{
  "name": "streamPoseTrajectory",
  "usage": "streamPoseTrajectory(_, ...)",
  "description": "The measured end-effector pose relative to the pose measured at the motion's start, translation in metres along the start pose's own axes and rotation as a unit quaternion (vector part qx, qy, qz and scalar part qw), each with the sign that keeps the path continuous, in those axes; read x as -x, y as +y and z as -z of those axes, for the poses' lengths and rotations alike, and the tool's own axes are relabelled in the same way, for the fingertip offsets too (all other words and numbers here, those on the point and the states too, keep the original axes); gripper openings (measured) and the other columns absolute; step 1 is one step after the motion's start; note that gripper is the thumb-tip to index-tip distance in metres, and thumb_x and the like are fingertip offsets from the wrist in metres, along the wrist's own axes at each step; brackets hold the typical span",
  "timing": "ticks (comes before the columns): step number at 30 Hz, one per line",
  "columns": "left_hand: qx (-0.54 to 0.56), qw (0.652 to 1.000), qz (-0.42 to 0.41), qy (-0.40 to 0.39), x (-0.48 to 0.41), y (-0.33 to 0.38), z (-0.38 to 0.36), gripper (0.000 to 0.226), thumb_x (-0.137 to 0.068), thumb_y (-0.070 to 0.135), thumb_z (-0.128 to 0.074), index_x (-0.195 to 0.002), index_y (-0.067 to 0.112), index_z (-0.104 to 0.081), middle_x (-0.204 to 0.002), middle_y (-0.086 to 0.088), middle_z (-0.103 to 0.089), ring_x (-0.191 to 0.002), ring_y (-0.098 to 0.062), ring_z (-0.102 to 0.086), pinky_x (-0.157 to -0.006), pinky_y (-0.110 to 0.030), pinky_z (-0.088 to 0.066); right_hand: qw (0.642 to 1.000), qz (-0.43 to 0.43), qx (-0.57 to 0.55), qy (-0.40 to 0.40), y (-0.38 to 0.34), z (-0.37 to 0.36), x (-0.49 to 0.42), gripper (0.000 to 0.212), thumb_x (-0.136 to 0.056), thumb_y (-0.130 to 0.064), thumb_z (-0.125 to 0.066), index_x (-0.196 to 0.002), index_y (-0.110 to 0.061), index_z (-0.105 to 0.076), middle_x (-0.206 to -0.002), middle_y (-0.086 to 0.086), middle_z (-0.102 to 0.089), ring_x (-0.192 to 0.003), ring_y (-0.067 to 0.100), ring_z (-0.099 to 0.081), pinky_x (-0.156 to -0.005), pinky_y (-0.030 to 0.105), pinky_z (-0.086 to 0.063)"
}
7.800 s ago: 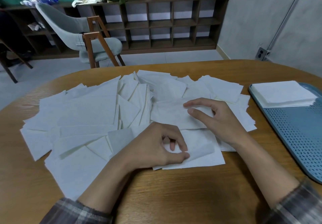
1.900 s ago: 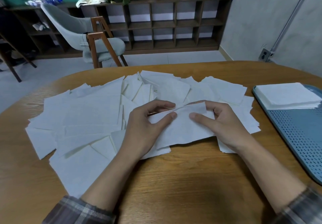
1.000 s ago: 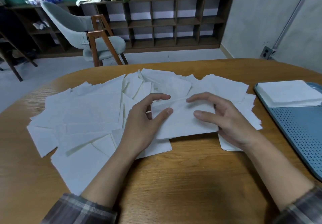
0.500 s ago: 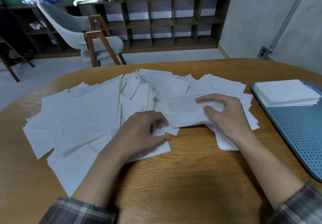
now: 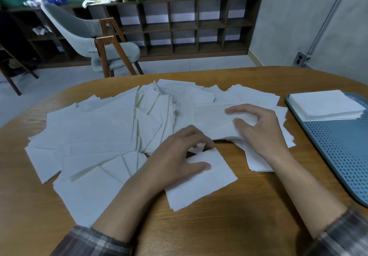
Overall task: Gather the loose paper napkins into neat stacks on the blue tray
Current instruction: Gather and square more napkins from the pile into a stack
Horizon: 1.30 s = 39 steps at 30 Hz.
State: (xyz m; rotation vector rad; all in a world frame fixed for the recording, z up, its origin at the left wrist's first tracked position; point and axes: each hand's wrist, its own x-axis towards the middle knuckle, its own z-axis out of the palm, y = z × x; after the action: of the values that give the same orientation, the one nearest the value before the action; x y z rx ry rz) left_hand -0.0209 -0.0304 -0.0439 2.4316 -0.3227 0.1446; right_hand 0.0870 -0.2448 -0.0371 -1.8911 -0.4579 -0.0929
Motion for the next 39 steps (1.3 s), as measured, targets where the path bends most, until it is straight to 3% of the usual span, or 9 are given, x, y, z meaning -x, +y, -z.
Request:
streamPoseTrajectory(4, -0.052, 0.995, 0.085, -0.003, 0.001, -0.004, 0.005, 0.044, -0.075, 0.058, -0.088, -0.11, 0.036, -0.072, -0.096, 0.018, -0.064, -0.09, -0.001, -0.061, -0.079, -0.025, -0.053, 1.0, 0.009, -0.002, -0.006, 0.0, -0.001, 0.0, 0.037, -0.095, 0.002, -0.062, -0.106, -0.028, -0.081, -0.115, -0.022, -0.075, -0.122, -0.007, -0.06, -0.11, 0.011, -0.038)
streamPoseTrajectory(9, 0.035, 0.994, 0.102, -0.018, 0.0, -0.002, 0.003, 0.025, -0.08, 0.034, -0.091, -0.1, 0.026, -0.081, -0.082, 0.01, -0.071, -0.078, -0.002, -0.064, -0.068, -0.013, -0.047, 0.999, 0.019, -0.008, -0.024, -0.001, -0.001, 0.001, 0.033, -0.099, -0.003, -0.063, -0.109, -0.029, -0.08, -0.117, -0.023, -0.075, -0.124, -0.008, -0.059, -0.108, 0.006, -0.036)
streamPoseTrajectory(12, 0.093, 0.991, 0.099, 0.014, 0.0, 0.001, 0.007, 0.015, -0.082, 0.026, -0.09, -0.093, 0.025, -0.08, -0.085, 0.01, -0.073, -0.081, -0.002, -0.066, -0.073, -0.012, -0.048, 0.997, 0.028, -0.028, -0.06, -0.007, -0.002, 0.002, 0.015, -0.101, -0.024, -0.068, -0.11, -0.028, -0.08, -0.116, -0.022, -0.076, -0.122, -0.007, -0.06, -0.109, 0.013, -0.04)
streamPoseTrajectory(17, 0.178, 0.975, 0.094, 0.091, 0.001, 0.007, 0.014, 0.013, -0.086, 0.028, -0.088, -0.089, 0.029, -0.075, -0.091, 0.009, -0.074, -0.087, -0.012, -0.07, -0.081, -0.03, -0.055, 0.981, 0.04, -0.059, -0.18, -0.018, -0.005, 0.012, 0.035, -0.092, -0.058, -0.067, -0.108, -0.03, -0.08, -0.116, -0.018, -0.076, -0.121, 0.0, -0.064, -0.103, 0.018, -0.044)
streamPoseTrajectory(20, 0.206, 0.966, 0.096, 0.121, 0.001, 0.01, 0.013, 0.017, -0.082, 0.028, -0.09, -0.093, 0.03, -0.077, -0.09, 0.008, -0.075, -0.087, -0.013, -0.071, -0.079, -0.028, -0.056, 0.982, 0.028, -0.037, -0.181, -0.017, -0.013, 0.016, 0.017, -0.093, -0.043, -0.075, -0.101, -0.03, -0.082, -0.105, -0.017, -0.078, -0.106, 0.003, -0.068, -0.087, 0.019, -0.047)
streamPoseTrajectory(26, 0.241, 0.943, 0.126, 0.193, 0.0, 0.006, 0.022, 0.027, -0.079, 0.026, -0.093, -0.1, 0.034, -0.077, -0.083, 0.007, -0.075, -0.077, -0.011, -0.069, -0.079, -0.026, -0.057, 0.981, -0.004, -0.102, -0.167, -0.02, -0.008, 0.013, 0.011, -0.096, -0.025, -0.073, -0.105, -0.022, -0.079, -0.106, -0.01, -0.079, -0.104, 0.007, -0.073, -0.088, 0.021, -0.055)
streamPoseTrajectory(31, 0.245, 0.936, 0.142, 0.206, 0.0, 0.011, 0.023, 0.028, -0.077, 0.026, -0.094, -0.099, 0.032, -0.077, -0.084, 0.004, -0.078, -0.081, -0.013, -0.074, -0.081, -0.028, -0.058, 0.977, 0.025, -0.034, -0.207, -0.024, -0.012, 0.017, 0.036, -0.093, -0.035, -0.073, -0.127, -0.043, -0.065, -0.126, -0.031, -0.062, -0.119, -0.008, -0.056, -0.09, 0.007, -0.043)
streamPoseTrajectory(35, 0.248, 0.934, 0.151, 0.209, -0.001, 0.013, 0.022, 0.028, -0.077, 0.027, -0.094, -0.099, 0.031, -0.077, -0.083, 0.005, -0.079, -0.082, -0.01, -0.075, -0.081, -0.027, -0.059, 0.978, 0.021, -0.038, -0.205, -0.024, -0.013, 0.018, 0.05, -0.095, -0.036, -0.073, -0.137, -0.054, -0.053, -0.129, -0.036, -0.056, -0.122, -0.007, -0.055, -0.101, 0.022, -0.049)
streamPoseTrajectory(39, 0.265, 0.929, 0.162, 0.201, -0.001, 0.016, 0.023, 0.029, -0.078, 0.026, -0.093, -0.103, 0.028, -0.077, -0.083, 0.004, -0.08, -0.083, -0.011, -0.077, -0.083, -0.032, -0.061, 0.978, 0.024, -0.037, -0.203, -0.025, -0.014, 0.019, 0.055, -0.095, -0.036, -0.074, -0.14, -0.056, -0.05, -0.133, -0.041, -0.052, -0.125, -0.011, -0.053, -0.104, 0.023, -0.048)
